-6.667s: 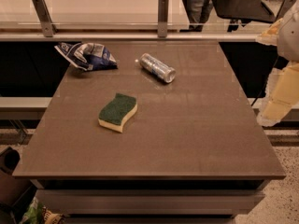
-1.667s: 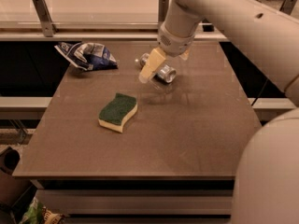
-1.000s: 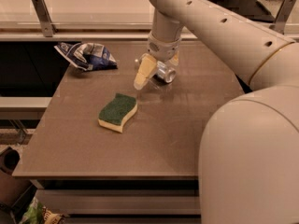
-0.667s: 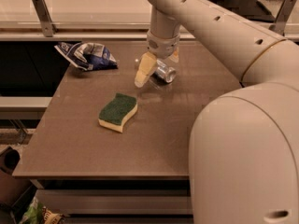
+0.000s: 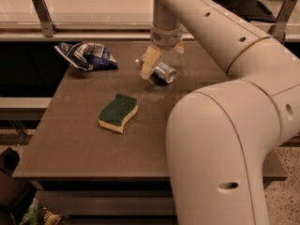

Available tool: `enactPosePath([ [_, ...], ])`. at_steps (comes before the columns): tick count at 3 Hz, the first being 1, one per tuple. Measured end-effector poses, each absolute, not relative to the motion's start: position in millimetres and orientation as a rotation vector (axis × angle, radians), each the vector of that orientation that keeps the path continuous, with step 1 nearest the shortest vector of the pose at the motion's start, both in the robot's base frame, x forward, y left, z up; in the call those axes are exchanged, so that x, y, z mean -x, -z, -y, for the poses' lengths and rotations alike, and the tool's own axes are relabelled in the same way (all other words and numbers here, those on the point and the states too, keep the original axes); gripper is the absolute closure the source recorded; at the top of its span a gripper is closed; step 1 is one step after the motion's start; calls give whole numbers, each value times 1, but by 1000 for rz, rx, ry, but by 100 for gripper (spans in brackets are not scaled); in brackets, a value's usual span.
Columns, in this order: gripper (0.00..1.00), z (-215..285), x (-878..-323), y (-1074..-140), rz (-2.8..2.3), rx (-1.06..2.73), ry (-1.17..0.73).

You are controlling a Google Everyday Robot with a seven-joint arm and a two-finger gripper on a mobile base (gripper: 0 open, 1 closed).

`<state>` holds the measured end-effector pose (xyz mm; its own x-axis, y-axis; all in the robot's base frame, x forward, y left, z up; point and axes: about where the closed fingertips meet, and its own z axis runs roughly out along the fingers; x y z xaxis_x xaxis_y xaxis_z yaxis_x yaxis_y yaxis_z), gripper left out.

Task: Place redbull can upright

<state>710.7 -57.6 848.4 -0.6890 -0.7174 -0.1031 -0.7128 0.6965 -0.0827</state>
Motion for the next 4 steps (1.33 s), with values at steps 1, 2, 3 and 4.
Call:
enactPosePath([
  [1, 0, 63, -724, -839, -2813, 1101, 48],
  [2, 17, 62, -733, -831, -2849, 1021, 16],
  [3, 41, 58, -740, -828, -2828, 1015, 12],
  [4, 64, 56, -745, -825, -2814, 1011, 9],
])
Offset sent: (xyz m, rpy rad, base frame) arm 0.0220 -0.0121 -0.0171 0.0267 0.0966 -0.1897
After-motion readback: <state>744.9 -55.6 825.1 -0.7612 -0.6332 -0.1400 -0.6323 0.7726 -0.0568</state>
